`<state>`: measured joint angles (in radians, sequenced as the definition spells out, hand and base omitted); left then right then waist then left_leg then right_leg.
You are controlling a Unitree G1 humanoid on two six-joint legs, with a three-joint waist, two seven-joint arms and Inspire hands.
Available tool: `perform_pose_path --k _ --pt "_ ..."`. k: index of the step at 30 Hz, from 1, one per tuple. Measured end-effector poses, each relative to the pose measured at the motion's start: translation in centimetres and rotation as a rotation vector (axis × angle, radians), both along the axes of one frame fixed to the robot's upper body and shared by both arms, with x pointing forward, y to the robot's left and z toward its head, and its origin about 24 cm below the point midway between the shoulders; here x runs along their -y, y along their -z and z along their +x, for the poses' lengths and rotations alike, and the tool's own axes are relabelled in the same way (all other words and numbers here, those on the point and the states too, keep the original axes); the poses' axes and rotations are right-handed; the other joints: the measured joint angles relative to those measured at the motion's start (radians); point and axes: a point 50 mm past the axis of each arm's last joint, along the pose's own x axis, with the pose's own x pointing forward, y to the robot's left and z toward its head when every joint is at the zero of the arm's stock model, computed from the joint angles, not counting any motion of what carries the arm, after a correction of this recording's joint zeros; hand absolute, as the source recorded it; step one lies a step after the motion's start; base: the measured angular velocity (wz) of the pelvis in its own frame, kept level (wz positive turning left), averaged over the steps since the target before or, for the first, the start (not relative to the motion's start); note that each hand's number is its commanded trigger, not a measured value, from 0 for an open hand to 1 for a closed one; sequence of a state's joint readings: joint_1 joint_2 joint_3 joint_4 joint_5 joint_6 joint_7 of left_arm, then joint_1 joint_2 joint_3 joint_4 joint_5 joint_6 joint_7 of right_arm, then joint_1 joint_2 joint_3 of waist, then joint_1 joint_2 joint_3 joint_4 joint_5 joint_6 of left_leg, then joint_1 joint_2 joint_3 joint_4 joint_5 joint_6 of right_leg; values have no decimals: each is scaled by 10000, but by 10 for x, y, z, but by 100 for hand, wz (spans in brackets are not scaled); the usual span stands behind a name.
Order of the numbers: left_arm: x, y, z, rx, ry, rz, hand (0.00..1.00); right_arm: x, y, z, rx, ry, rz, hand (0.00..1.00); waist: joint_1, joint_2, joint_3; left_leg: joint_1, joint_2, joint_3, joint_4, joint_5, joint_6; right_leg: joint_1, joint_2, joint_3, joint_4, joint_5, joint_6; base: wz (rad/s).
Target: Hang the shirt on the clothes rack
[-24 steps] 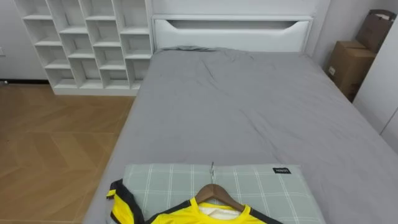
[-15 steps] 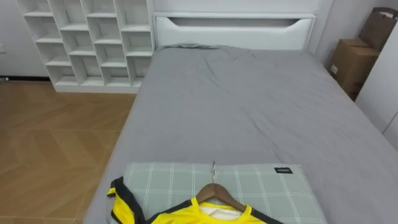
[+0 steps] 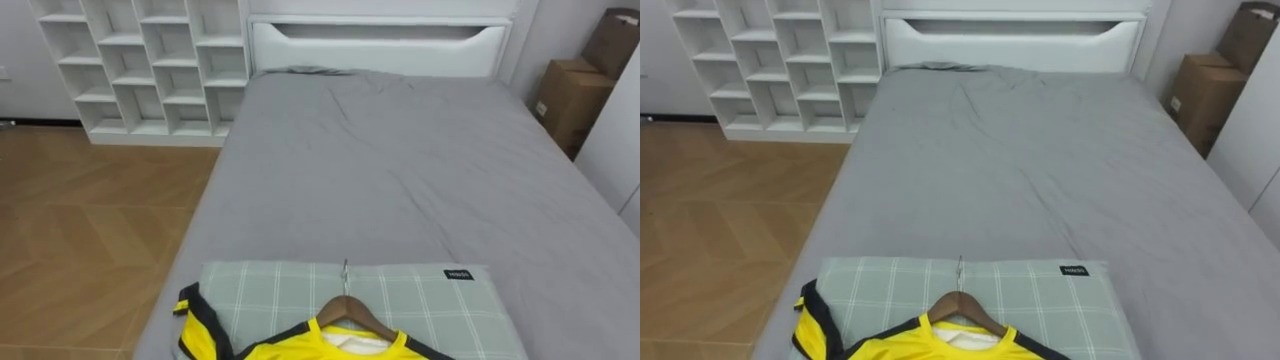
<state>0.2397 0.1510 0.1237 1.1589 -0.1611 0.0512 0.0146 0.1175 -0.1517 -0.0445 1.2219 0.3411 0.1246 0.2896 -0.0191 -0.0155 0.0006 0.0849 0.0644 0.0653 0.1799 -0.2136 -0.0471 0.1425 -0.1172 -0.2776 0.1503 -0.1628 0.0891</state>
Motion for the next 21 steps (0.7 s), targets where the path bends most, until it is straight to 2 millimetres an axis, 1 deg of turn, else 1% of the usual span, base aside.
perform_pose_path --k 2,4,7,9,12,14,15,17,19,21 --pt "0 0 -5 -299 -132 315 0 -1 0 0 -27 36 -54 0 0 -10 1 13 0 0 85 0 0 57 -4 1 1 0 0 0" --pt "0 0 -11 -593 -259 656 0 0 0 -1 -82 74 -95 0 11 14 18 117 1 -1 85 -1 -1 172 -3 0 -3 -1 0 0" --pt "0 0 -13 -821 -549 1222 0 0 1 -2 -171 281 -152 0 44 59 21 155 1 -16 45 -9 -12 211 -2 -2 -5 -1 0 3" --pt "-4 -2 -13 -856 -861 1716 0 0 1 -3 -198 333 -160 0 108 69 20 155 1 -44 45 -9 -12 235 1 -16 -5 -1 0 2" --pt "-17 -9 -2 -348 -1433 2861 0 1 1 -3 -160 393 -215 0 159 91 23 143 -4 -158 49 -11 -14 298 3 -94 -16 -1 0 8" --pt "-26 -15 8 79 -1666 3680 0 3 1 -3 -222 320 -412 0 274 99 23 134 -5 -172 90 -11 -15 315 6 -95 -29 -5 2 2" --pt "-31 -18 12 276 -1691 4189 0 5 0 -3 -260 227 -577 0 283 142 17 135 -12 -188 117 -9 -16 336 4 -96 -30 -5 2 0" --pt "-36 -22 18 467 -1491 4842 0 9 0 -3 -289 212 -781 0 292 215 19 124 -30 -227 164 -6 -13 354 -1 -94 -29 -4 1 0" --pt "-42 -27 26 554 -848 5716 0 13 -1 -5 -426 269 -1048 0 284 292 -6 82 -42 -256 185 1 -19 351 -1 -89 -47 -10 3 4" --pt "-45 -32 32 752 -604 6361 0 17 -2 -7 -431 269 -1207 0 269 296 -17 13 -65 -271 185 22 -27 338 -2 -103 -166 -17 -7 2"
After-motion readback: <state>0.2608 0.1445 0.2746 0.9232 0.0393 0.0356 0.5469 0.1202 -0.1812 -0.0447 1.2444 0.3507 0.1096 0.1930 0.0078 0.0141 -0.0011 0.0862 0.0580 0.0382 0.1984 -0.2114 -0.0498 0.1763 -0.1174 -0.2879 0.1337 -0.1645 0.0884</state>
